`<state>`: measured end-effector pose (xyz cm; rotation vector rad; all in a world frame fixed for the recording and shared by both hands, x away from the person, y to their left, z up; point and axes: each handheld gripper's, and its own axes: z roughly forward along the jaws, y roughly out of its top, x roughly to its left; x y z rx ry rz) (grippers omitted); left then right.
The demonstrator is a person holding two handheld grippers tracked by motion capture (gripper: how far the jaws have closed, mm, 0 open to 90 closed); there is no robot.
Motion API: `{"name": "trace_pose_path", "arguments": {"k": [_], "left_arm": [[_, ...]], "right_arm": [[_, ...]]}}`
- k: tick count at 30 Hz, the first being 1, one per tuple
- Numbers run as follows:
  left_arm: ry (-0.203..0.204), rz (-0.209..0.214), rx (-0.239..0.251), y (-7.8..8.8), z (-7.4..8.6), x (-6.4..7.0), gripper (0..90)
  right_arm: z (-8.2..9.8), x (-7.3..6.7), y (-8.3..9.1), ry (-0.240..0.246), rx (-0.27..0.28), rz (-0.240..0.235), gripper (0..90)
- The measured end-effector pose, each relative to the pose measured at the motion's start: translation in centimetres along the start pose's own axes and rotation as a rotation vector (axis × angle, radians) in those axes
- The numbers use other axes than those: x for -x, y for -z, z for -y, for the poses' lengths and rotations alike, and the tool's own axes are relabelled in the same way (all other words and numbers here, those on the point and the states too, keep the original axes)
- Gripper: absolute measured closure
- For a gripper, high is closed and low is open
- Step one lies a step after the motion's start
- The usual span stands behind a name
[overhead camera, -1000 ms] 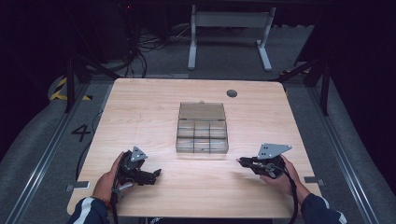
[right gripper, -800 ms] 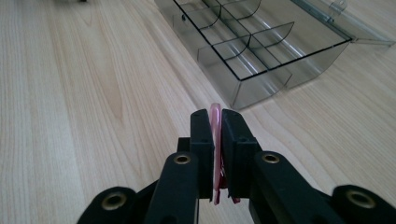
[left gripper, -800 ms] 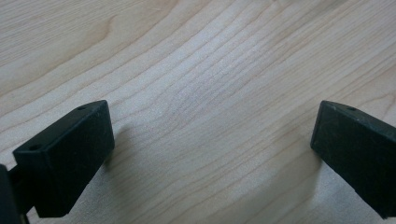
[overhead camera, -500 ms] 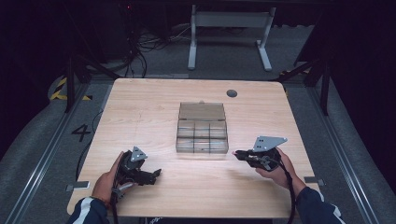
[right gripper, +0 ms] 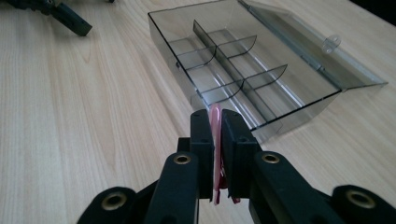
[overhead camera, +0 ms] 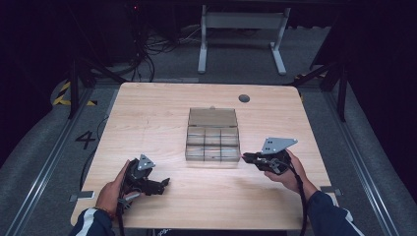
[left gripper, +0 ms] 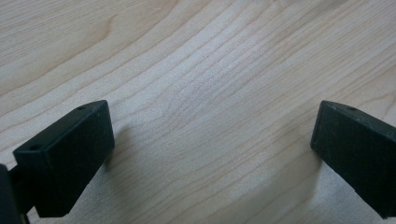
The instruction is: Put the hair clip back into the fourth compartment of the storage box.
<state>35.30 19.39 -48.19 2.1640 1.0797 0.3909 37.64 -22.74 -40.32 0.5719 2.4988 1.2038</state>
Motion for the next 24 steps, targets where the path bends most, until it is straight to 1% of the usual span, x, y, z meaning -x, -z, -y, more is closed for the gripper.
{"name": "trace_pose_path", "arguments": {"k": [5, 9, 11, 13, 17, 24], "left_arm": [[0.000, 0.000, 0.000, 0.0, 0.0, 0.0, 0.1], [0.000, 0.000, 0.000, 0.0, 0.0, 0.0, 0.1], [0.001, 0.000, 0.000, 0.0, 0.0, 0.0, 0.1], [0.000, 0.001, -0.003, 0.0, 0.0, 0.0, 0.1], [0.000, 0.000, 0.000, 0.0, 0.0, 0.0, 0.1], [0.000, 0.000, 0.000, 0.0, 0.0, 0.0, 0.1]], "right_arm": [[-1.0, 0.0, -0.8, 0.007, -0.007, -0.007, 84.5], [-1.7, 0.0, -1.3, 0.012, 0.001, -0.012, 84.5], [-2.3, 0.1, -1.8, 0.012, -0.002, -0.017, 84.5], [-2.5, 0.0, -2.0, 0.010, -0.002, -0.018, 84.5], [-3.6, 0.0, -2.5, 0.024, 0.003, -0.026, 84.5], [-5.0, -0.1, -3.7, 0.032, -0.002, -0.039, 84.5]]}}
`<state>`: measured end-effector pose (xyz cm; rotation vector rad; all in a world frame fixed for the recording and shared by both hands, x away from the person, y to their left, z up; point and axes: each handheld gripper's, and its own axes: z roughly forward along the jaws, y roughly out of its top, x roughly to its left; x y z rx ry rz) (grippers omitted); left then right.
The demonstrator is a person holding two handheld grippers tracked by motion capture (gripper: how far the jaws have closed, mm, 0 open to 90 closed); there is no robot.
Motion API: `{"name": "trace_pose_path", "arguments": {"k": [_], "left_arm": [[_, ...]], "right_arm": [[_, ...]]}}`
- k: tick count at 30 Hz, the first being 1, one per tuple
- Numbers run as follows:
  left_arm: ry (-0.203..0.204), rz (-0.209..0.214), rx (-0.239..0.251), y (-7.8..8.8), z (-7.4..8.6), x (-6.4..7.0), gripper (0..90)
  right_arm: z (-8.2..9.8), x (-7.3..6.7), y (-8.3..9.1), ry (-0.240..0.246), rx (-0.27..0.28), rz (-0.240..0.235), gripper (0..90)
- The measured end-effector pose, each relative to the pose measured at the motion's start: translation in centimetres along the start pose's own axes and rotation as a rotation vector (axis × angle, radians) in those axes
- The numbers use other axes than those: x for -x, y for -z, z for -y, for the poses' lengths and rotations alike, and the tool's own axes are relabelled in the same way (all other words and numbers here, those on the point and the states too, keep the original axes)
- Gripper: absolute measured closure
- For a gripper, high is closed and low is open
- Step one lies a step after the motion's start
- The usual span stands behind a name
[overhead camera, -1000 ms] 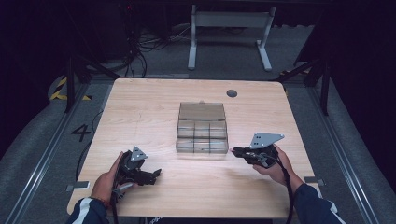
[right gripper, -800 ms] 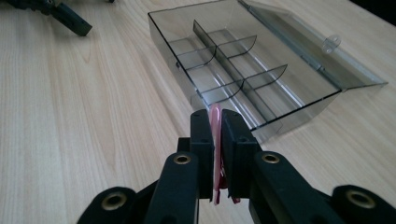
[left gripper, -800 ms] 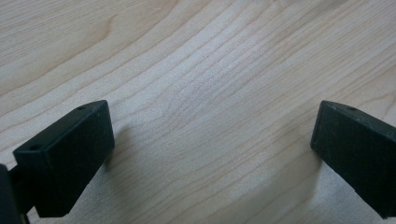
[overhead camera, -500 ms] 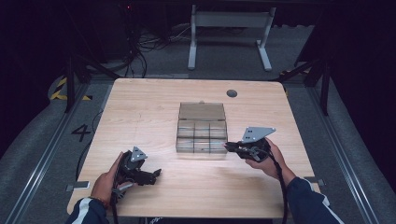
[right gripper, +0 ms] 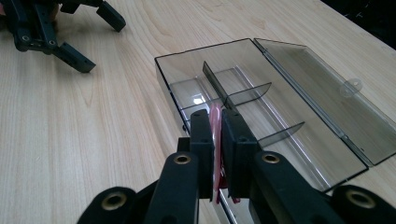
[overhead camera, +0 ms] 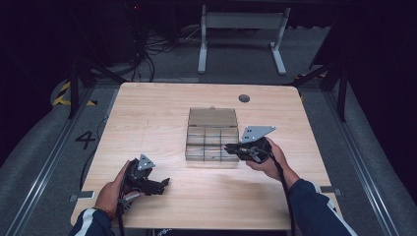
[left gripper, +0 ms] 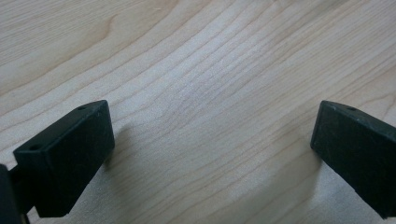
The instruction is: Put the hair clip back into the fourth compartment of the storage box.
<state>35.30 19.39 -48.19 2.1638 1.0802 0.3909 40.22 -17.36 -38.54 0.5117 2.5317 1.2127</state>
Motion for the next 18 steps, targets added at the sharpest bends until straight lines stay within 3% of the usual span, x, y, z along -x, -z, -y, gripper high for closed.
{"name": "trace_pose_path", "arguments": {"k": [18], "left_arm": [[0.007, -0.006, -0.001, 0.0, 0.0, 0.1, 0.1]], "right_arm": [[-2.9, 0.1, -3.3, 0.018, -0.010, -0.022, 84.5]]}}
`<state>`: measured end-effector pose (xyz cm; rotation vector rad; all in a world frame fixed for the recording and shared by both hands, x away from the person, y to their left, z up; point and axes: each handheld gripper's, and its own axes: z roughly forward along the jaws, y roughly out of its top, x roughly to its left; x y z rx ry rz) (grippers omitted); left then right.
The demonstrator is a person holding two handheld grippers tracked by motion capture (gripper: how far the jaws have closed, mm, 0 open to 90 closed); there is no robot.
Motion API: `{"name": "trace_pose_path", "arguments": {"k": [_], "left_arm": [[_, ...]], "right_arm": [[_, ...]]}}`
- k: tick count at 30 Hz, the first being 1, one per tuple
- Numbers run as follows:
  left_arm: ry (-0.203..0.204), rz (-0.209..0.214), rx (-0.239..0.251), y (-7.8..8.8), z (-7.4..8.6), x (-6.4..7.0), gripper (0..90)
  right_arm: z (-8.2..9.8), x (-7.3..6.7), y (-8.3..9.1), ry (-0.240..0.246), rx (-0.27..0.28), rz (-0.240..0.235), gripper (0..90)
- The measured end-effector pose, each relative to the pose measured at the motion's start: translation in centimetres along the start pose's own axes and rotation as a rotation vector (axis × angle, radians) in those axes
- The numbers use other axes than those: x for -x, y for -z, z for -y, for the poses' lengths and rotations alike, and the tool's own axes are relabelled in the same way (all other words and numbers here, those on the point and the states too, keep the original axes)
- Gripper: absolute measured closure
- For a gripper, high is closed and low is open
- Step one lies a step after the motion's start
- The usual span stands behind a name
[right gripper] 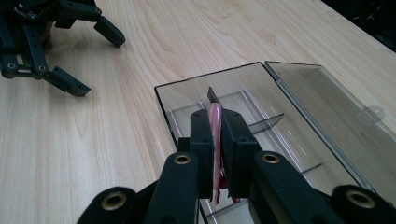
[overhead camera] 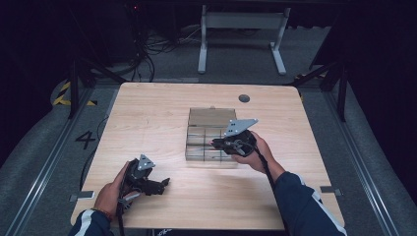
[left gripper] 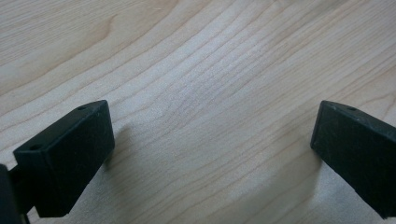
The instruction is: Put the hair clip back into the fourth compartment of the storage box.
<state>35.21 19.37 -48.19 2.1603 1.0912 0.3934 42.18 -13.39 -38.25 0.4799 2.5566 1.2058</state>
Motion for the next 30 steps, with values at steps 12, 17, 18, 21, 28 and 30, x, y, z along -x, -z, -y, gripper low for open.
{"name": "trace_pose_path", "arguments": {"k": [12, 17, 18, 21, 28, 30], "left_arm": [[0.006, -0.005, -0.003, 0.1, 0.0, 0.1, 0.1], [0.006, -0.005, -0.003, 0.1, 0.0, 0.1, 0.1], [0.008, -0.007, 0.002, 0.0, 0.0, 0.1, 0.1], [0.013, -0.009, -0.003, 0.1, 0.0, 0.1, 0.1], [0.018, -0.013, 0.002, 0.0, 0.1, 0.2, 0.1], [0.017, -0.011, -0.002, 0.1, 0.1, 0.2, 0.1]], "right_arm": [[-1.1, -0.1, -2.2, 0.006, -0.017, -0.017, 84.5], [-1.4, -0.2, -3.0, 0.011, -0.023, -0.024, 84.5], [-1.5, -0.1, -3.1, 0.017, -0.025, -0.027, 84.5], [-1.6, -0.2, -3.6, 0.015, -0.032, -0.028, 84.5], [-1.9, -0.2, -4.4, 0.015, -0.041, -0.030, 84.5], [-2.0, -0.2, -4.7, 0.016, -0.045, -0.030, 84.5]]}}
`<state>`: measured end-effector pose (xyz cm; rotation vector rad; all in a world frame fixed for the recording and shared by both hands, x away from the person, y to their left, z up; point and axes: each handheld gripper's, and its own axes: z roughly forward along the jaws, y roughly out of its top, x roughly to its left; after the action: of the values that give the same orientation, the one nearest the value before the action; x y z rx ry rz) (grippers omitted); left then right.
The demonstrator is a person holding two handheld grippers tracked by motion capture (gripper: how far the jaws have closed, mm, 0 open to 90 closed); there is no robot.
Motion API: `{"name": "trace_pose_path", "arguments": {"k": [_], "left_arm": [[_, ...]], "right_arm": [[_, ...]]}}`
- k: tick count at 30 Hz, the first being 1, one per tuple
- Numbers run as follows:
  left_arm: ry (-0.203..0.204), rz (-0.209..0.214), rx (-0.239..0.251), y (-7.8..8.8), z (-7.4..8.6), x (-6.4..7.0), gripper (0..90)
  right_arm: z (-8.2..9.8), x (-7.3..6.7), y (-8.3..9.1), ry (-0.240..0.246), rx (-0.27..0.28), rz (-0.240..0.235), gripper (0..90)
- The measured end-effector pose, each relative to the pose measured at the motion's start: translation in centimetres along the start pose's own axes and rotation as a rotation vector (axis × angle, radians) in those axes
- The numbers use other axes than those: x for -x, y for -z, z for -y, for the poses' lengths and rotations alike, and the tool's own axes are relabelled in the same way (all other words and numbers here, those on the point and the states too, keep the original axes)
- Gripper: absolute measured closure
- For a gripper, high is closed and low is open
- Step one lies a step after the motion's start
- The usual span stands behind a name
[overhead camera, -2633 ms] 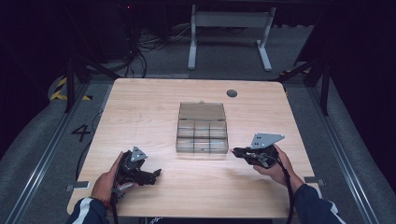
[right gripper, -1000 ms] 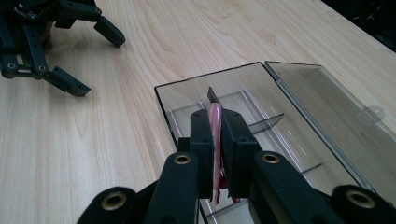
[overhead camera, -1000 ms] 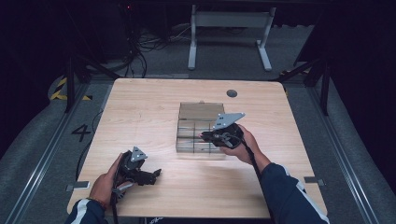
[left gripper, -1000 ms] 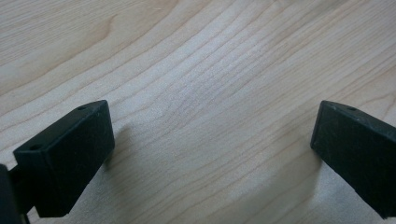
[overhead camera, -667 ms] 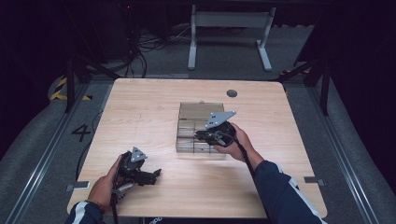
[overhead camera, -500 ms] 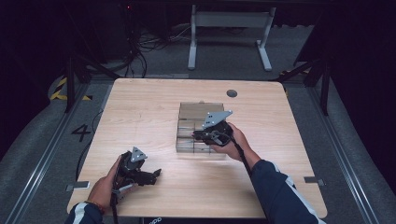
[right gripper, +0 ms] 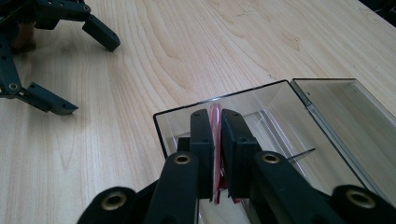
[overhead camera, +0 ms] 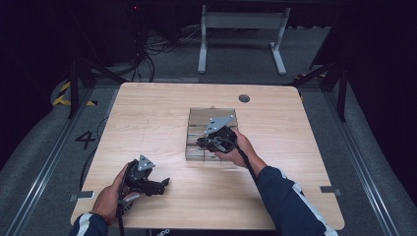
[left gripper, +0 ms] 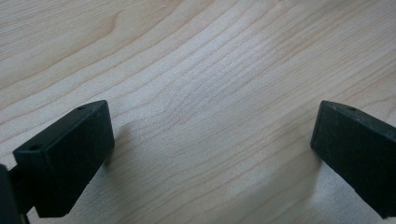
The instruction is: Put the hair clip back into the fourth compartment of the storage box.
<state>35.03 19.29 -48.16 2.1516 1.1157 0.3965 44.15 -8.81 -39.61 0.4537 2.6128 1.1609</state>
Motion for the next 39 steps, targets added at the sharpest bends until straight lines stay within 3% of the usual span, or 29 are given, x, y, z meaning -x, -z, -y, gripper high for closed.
{"name": "trace_pose_path", "arguments": {"k": [23, 39], "left_arm": [[0.000, 0.000, 0.000, 0.0, 0.0, 0.0, 0.1], [0.003, -0.002, 0.006, 0.0, 0.0, 0.0, 0.1]], "right_arm": [[-0.2, 0.1, -3.2, -0.020, -0.088, -0.005, 84.4], [0.0, 0.2, -4.1, -0.028, -0.132, -0.007, 84.0]]}}
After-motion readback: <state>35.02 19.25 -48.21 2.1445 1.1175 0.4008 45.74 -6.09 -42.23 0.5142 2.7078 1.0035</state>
